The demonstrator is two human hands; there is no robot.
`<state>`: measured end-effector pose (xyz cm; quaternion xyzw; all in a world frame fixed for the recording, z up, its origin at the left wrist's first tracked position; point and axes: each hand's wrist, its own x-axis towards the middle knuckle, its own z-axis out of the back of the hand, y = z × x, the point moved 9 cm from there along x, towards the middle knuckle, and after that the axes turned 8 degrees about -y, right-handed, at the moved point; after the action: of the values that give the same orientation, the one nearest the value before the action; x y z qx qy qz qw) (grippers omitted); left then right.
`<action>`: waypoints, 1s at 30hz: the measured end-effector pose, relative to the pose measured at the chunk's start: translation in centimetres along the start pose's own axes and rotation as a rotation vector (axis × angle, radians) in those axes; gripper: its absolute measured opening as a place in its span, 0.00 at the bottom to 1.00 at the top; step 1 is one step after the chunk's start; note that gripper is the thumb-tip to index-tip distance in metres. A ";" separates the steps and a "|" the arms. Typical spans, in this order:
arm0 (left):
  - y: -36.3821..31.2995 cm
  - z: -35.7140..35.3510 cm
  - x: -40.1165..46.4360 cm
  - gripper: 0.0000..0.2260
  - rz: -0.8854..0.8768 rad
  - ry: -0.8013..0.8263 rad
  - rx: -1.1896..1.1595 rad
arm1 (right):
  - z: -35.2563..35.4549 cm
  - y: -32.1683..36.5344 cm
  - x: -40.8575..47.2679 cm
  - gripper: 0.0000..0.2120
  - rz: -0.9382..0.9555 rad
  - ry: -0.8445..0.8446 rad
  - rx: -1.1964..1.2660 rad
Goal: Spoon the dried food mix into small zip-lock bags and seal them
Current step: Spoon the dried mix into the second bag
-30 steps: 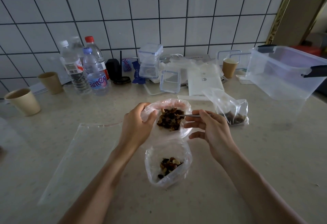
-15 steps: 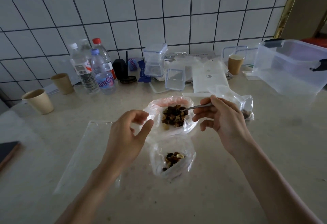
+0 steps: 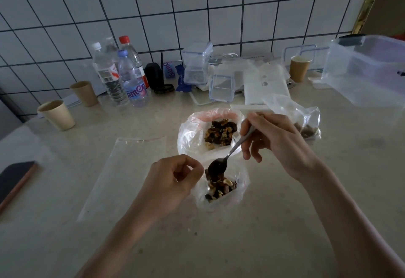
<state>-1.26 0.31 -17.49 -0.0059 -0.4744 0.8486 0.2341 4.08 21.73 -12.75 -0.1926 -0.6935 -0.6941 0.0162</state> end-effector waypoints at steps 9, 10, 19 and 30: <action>0.0 0.8 0.3 0.03 0.033 -0.079 -0.005 | -1.1 1.6 -0.5 0.18 0.175 0.112 -0.139; 0.0 0.9 0.4 0.03 0.025 -0.082 0.007 | -0.7 1.6 -0.4 0.18 0.171 0.079 -0.108; 0.6 2.4 2.2 0.07 0.011 -0.183 -0.036 | 3.7 -2.5 0.6 0.17 -0.138 -0.370 0.169; 3.9 -0.9 9.7 0.33 0.189 -0.206 0.152 | 3.7 -5.5 0.5 0.16 -0.291 -0.378 0.017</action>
<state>-11.22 3.22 -19.02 0.0543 -0.4275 0.8965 0.1030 2.93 25.66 -18.00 -0.2171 -0.7105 -0.6347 -0.2127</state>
